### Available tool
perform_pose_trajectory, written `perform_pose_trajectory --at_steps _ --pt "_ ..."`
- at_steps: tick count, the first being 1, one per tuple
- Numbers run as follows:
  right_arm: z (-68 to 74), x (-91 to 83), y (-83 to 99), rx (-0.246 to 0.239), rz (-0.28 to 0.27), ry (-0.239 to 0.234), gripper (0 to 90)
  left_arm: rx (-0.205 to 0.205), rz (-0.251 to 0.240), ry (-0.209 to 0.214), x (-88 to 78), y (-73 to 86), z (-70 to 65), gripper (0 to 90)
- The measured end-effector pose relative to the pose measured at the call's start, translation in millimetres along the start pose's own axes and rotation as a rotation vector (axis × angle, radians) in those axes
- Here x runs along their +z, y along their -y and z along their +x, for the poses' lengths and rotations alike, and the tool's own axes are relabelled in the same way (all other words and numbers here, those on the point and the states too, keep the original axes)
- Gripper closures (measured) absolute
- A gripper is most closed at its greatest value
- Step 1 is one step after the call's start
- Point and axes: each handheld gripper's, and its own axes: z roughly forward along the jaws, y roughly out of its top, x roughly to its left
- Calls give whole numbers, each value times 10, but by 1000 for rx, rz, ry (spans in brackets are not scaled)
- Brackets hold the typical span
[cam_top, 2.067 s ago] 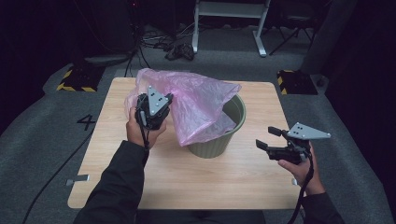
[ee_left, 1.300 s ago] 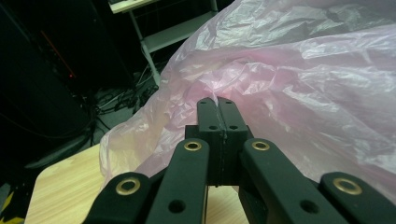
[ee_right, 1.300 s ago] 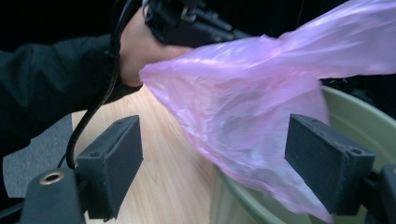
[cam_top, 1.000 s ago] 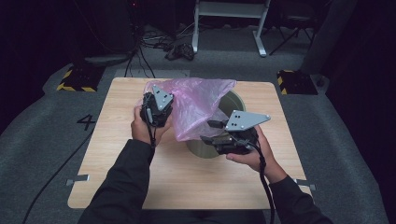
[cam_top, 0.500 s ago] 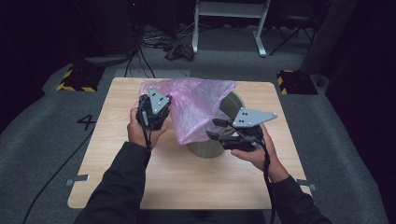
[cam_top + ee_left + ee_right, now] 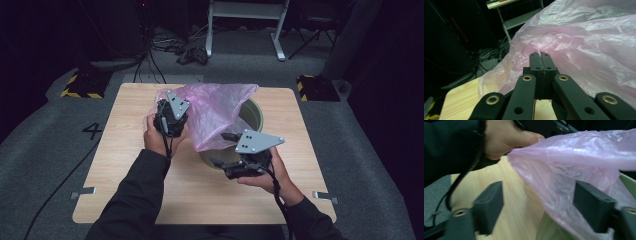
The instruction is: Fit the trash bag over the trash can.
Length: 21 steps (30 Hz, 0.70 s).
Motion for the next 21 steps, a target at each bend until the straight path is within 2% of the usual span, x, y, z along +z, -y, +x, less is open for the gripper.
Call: perform_pose_trajectory --at_steps 1,3,6,9,10,12,13,15,16,18,19,21 --pt "-6 34 -6 -7 11 25 467 -4 -1 4 -9 5 17 900" --pt "-43 66 -8 -1 1 37 635 -11 -3 7 -27 20 51 900" --pt "-123 67 -8 20 -17 64 802 -17 -14 27 -60 47 90 900" --pt "-236 68 19 59 -22 91 899 -12 -30 49 -114 74 101 900" --pt "-274 63 33 74 -26 97 900 -8 -35 51 -133 82 101 900" --pt "-344 51 56 94 -25 81 899 5 -35 45 -163 93 100 900" --pt "-364 29 67 102 -29 78 869 9 -35 36 -171 98 101 900" --pt "-362 -49 78 116 -59 34 650 12 -32 29 -171 104 107 900" --pt "-353 -78 79 117 -66 34 556 13 -33 27 -168 106 109 900" --pt "-334 -152 72 124 -84 14 464 11 -34 24 -169 112 99 900" --pt "-324 -182 65 135 -93 7 390 13 -37 21 -175 115 91 900" --pt "-314 -226 43 154 -104 -27 305 35 -40 4 -191 126 42 900"
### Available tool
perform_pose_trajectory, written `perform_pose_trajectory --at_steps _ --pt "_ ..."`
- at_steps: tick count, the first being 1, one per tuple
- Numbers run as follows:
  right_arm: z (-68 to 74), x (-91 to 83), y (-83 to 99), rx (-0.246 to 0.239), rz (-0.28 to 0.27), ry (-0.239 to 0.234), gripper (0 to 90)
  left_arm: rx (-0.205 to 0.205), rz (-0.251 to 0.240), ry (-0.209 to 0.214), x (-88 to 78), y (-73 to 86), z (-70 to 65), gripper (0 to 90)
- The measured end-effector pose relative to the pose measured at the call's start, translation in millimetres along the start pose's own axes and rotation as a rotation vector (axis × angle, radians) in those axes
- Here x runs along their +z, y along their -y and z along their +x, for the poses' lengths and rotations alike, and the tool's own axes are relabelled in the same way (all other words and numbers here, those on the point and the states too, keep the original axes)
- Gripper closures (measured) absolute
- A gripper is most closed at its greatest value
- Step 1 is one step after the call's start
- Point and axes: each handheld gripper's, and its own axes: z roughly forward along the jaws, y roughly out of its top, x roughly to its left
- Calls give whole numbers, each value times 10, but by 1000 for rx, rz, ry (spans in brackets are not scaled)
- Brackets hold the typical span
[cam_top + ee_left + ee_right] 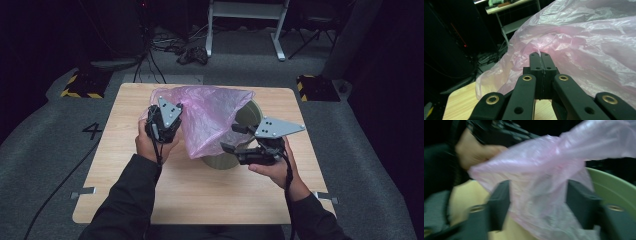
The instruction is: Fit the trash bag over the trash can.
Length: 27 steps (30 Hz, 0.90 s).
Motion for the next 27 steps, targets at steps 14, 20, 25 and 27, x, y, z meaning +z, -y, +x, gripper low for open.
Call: perform_pose_trajectory --at_steps 14,20,25,27 --pt "-145 177 -179 78 23 149 606 62 -26 -35 -19 -22 -134 900" --pt "-328 288 -187 53 76 198 865 33 -58 27 -54 -6 -76 900" --pt "-474 387 -190 17 145 231 889 35 -104 90 -111 -17 -65 900" --pt "-534 425 -183 13 173 236 889 44 -117 112 -126 -28 -85 900"
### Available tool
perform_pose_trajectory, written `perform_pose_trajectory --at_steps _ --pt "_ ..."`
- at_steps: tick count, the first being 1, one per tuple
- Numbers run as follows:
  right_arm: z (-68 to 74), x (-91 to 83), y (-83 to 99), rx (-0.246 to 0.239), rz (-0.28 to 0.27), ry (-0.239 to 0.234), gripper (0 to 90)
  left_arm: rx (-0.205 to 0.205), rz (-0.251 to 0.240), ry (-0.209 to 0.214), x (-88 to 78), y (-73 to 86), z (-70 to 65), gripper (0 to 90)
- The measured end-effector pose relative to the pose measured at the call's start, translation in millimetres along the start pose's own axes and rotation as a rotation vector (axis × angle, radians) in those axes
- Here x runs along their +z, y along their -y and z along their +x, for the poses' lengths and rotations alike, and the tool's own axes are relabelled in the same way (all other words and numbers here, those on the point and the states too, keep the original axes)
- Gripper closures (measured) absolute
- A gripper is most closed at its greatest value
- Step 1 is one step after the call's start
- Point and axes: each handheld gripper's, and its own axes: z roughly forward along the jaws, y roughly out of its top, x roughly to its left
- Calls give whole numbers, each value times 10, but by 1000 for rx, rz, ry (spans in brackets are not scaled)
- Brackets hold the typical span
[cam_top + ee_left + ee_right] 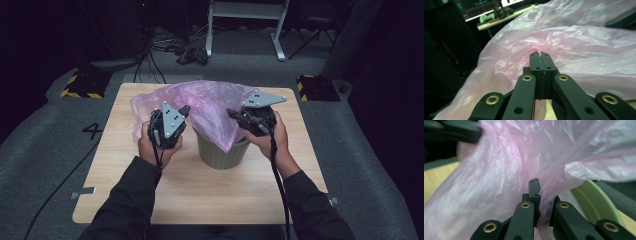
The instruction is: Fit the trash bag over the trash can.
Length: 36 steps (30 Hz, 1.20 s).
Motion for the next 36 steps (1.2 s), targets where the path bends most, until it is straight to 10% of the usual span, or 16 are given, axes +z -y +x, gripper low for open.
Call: perform_pose_trajectory --at_steps 11,17,24,36 --pt "-82 299 34 -33 165 24 828 72 -13 92 37 -52 -155 900" --pt "-54 352 58 -54 218 36 596 110 12 110 77 -49 -238 900" --pt "-138 52 102 -29 143 28 354 106 45 133 114 -4 -267 900" --pt "-375 -526 257 21 -10 -49 405 97 77 105 134 38 -214 900"
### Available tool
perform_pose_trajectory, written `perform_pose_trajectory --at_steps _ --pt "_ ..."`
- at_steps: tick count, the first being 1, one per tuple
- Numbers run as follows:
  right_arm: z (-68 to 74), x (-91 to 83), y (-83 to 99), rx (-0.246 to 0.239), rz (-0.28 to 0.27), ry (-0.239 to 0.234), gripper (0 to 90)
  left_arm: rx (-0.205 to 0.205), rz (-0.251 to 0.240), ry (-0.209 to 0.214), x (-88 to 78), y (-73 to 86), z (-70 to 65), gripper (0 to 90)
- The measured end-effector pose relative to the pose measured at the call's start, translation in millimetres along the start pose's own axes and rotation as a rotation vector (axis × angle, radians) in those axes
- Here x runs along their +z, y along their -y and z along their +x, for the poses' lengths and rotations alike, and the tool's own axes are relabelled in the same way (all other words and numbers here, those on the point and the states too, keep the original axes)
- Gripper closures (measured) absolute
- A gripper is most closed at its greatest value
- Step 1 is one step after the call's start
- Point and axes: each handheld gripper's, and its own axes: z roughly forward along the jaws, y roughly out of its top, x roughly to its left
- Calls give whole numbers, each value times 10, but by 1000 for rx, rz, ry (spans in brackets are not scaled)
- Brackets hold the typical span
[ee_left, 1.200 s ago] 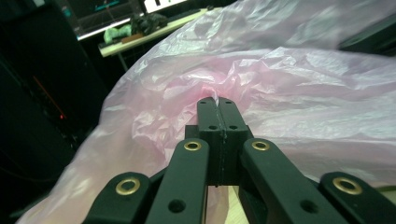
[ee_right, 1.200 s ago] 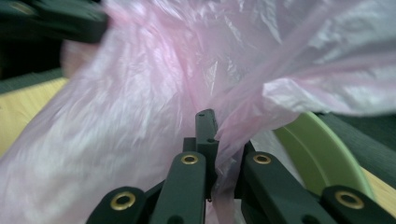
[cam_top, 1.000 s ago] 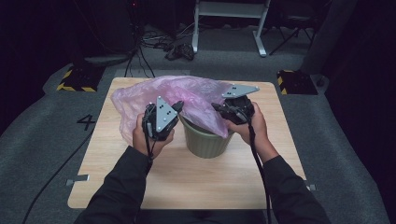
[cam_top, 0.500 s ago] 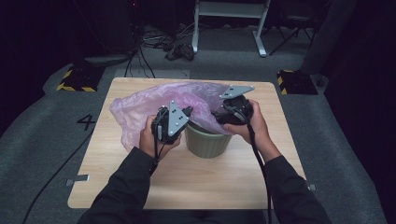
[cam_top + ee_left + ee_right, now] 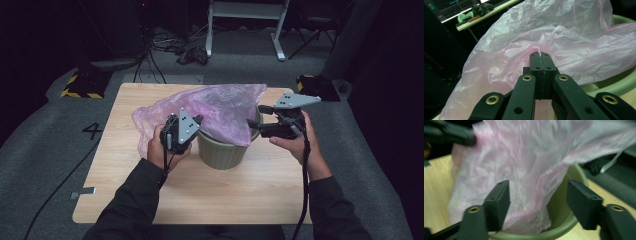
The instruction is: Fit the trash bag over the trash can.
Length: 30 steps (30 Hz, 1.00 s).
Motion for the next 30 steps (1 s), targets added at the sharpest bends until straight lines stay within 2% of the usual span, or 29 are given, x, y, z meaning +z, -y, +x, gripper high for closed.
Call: perform_pose_trajectory --at_steps 4,5,7,11,13,15,17,20,23,25,27,29,30 --pt "157 -104 -81 -53 -70 -17 448 7 9 4 27 -1 -24 900" --pt "227 -112 -118 -76 -88 -39 435 4 10 6 31 1 -30 900" --pt "347 -76 -168 -121 -86 -76 387 6 10 12 37 6 -33 900" --pt "613 172 -232 -224 2 -135 340 -2 10 23 38 10 -40 900" --pt "670 314 -241 -239 56 -149 336 -1 2 33 28 8 -41 900" --pt "687 436 -237 -248 99 -141 339 -8 -4 41 14 7 -40 900" --pt "673 568 -218 -253 152 -102 411 -12 -12 47 1 9 -37 900" --pt "628 661 -185 -244 186 -84 569 -24 -21 68 -23 15 -19 900" --pt "612 702 -140 -253 194 -52 769 -33 -31 83 -37 23 -12 899" --pt "596 697 -121 -248 180 -50 853 -39 -48 94 -51 28 -6 892" --pt "592 690 -110 -241 173 -43 886 -69 -76 97 -85 36 7 750" --pt "573 690 -94 -237 176 -29 892 -83 -106 146 -141 52 34 669" --pt "553 690 -85 -234 180 -29 893 -83 -105 151 -172 59 36 614"
